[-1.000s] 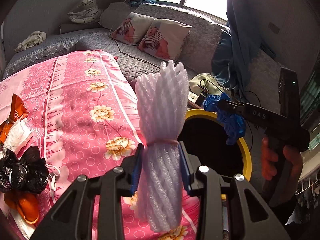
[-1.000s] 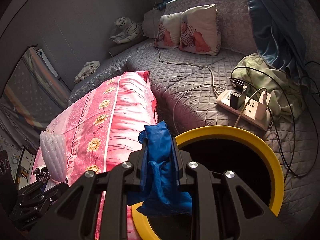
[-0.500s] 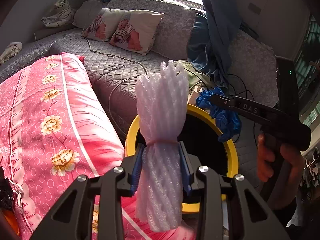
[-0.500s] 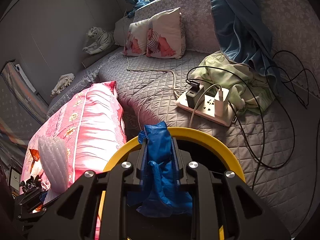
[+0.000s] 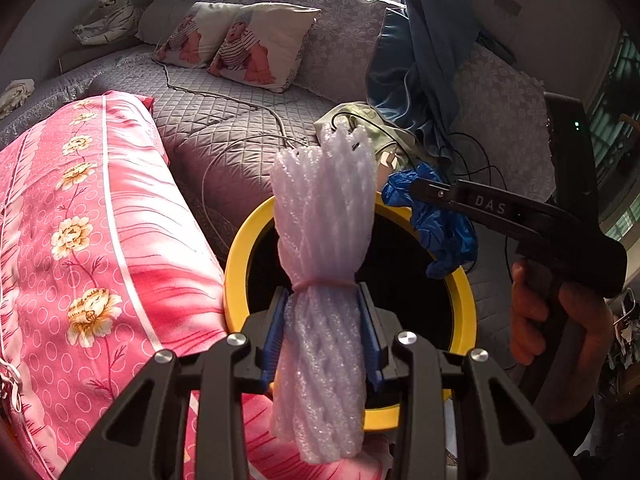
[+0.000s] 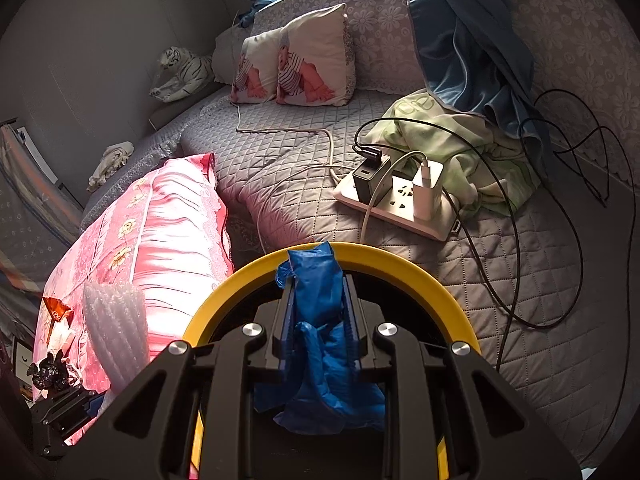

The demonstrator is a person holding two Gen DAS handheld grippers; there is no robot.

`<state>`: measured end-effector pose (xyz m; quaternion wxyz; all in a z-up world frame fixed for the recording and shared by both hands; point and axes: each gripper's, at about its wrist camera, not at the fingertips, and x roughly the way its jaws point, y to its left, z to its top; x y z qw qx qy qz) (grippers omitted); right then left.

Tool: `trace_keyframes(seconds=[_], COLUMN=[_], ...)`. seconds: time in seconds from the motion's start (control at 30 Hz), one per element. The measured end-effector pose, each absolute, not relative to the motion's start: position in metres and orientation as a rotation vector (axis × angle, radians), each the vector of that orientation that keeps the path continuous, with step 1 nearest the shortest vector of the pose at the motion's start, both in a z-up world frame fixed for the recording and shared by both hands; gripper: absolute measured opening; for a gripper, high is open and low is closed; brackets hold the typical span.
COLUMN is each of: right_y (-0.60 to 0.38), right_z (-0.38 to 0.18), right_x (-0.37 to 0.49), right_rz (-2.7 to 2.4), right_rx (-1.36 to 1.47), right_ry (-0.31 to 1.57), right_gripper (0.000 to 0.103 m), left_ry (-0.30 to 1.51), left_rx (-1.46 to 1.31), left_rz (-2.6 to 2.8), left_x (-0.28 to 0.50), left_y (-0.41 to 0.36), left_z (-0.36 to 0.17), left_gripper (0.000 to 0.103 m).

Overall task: Collect trash
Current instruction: 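Open both tools to drop the white mesh and blue bag into the bin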

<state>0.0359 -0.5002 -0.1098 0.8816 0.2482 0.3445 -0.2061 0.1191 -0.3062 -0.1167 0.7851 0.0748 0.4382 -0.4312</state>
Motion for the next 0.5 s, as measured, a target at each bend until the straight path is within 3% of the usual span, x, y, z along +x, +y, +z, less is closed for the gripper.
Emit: trace_keyframes(seconds=[0.33,0.5], right_y=[-0.5009,-0.5039], right_z=[-0.1137,-0.1163], right_x=[0.0379,0.0368], right_rz=[-0.432,-0.444], right_rx=[0.524,0.543], right_ry=[0.726,0.724], right_gripper=[0.021,0.039], left_ry=[0.973,0.972], left_rx=[0.146,0.119], left_rz=[-0.928,-0.901], left_x=[0.1205,0.1231], left_y=[-0.3083,-0.305], left_z=[-0.1225,-0.1229], left_gripper=[0.033,0.055])
